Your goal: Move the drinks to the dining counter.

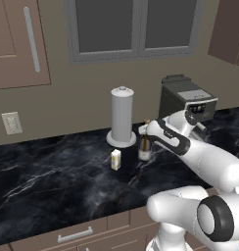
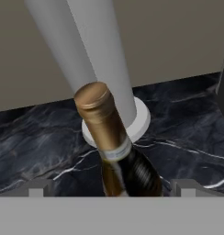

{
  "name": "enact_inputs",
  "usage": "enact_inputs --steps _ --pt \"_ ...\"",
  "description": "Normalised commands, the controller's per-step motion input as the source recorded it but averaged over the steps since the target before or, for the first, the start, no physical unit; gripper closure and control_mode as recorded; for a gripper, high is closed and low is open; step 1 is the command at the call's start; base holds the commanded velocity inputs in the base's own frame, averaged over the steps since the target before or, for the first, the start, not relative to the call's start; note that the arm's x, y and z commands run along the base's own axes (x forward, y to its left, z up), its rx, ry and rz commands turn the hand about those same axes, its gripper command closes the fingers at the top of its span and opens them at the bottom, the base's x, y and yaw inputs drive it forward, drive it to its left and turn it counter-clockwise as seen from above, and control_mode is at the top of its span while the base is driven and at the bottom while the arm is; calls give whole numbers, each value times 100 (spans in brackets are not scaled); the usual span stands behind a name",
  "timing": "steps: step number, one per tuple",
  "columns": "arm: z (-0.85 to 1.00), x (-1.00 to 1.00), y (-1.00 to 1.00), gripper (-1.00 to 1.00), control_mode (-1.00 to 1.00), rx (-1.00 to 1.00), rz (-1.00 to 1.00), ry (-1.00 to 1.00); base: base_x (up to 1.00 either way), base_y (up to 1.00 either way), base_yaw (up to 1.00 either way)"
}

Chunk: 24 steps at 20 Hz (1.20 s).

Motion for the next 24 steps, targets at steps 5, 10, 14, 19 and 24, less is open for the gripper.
enact_inputs --steps 5,10,14,19,24 --pt "-1 11 1 -100 -100 0 0 0 0 0 0" --pt "-7 9 1 -100 -100 0 0 0 0 0 0" --pt "-12 11 5 -100 -100 0 0 0 0 0 0" --pt "-7 19 0 -100 -100 0 0 -1 0 0 0" --pt "-6 19 0 -100 -100 0 0 -1 0 0 0"
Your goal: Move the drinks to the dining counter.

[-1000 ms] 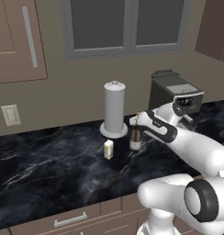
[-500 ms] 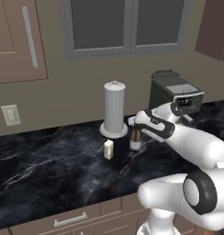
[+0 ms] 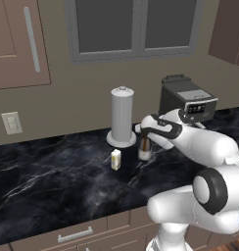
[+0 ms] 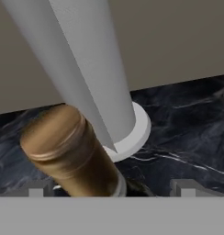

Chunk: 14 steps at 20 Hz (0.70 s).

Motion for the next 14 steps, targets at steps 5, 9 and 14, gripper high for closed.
enact_inputs --steps 5,9,14 --pt "-12 6 0 -100 -100 0 0 0 0 0 0" --pt "-20 15 0 -100 -100 0 0 0 0 0 0" --pt "-17 17 0 100 -100 0 0 0 0 0 0"
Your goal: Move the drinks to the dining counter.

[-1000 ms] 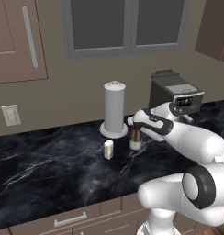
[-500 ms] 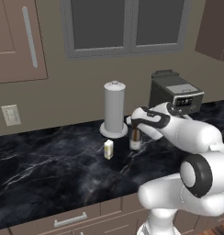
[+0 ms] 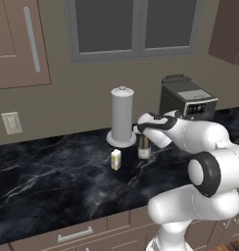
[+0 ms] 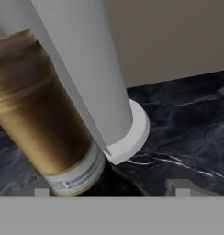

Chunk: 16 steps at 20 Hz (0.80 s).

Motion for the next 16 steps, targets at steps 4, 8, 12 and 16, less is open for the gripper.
enact_inputs --steps 4,8,12,16 --pt "-1 5 0 100 -100 0 0 -1 0 0 0" --pt "0 0 0 100 -100 0 0 0 0 0 0" --pt "0 0 0 100 -100 0 0 0 0 0 0" --pt "43 -26 0 100 -100 -2 0 -4 0 0 0"
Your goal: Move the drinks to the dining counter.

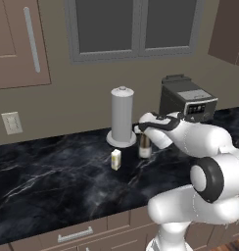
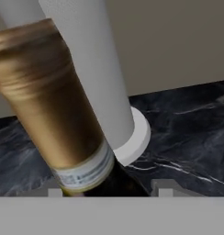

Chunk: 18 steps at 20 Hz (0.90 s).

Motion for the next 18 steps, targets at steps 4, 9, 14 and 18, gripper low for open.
enact_inputs --steps 4,9,14,18 --pt "100 -75 13 100 -100 -14 0 0 0 0 0" --pt "100 -70 0 100 -100 -11 0 -1 0 0 0" --pt "100 -46 0 100 -100 0 0 0 0 0 0" --pt "100 -52 0 100 -100 0 0 0 0 0 0"
